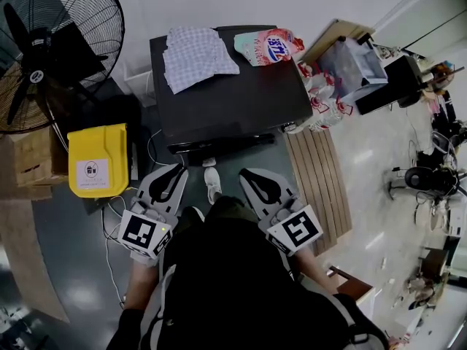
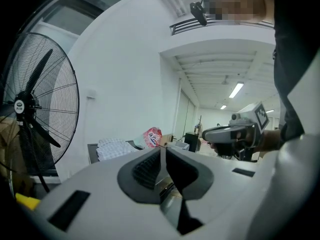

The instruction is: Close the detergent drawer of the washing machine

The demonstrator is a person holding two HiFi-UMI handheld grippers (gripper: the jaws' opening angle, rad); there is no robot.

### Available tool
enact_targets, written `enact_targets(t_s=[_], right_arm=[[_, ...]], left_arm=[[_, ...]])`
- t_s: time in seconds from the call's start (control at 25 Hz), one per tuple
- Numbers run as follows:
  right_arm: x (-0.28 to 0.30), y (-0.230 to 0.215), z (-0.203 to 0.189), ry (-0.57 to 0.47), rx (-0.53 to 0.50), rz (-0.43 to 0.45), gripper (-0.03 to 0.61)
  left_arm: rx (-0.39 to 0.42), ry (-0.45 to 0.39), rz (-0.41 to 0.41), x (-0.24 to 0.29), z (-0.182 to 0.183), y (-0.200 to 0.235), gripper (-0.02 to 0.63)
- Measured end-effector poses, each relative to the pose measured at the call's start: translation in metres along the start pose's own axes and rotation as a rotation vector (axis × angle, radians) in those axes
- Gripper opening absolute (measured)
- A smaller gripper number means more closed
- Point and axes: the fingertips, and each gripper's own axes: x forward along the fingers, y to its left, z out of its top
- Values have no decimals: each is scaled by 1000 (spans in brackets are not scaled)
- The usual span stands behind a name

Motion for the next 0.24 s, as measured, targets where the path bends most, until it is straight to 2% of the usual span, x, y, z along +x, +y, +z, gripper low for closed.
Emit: enact_targets(t_s=[0.24], right_arm=[[-8,11,-4,-2,4,0,17]], left_arm=[[-3,-2,-7,-11,-3,-10,17]])
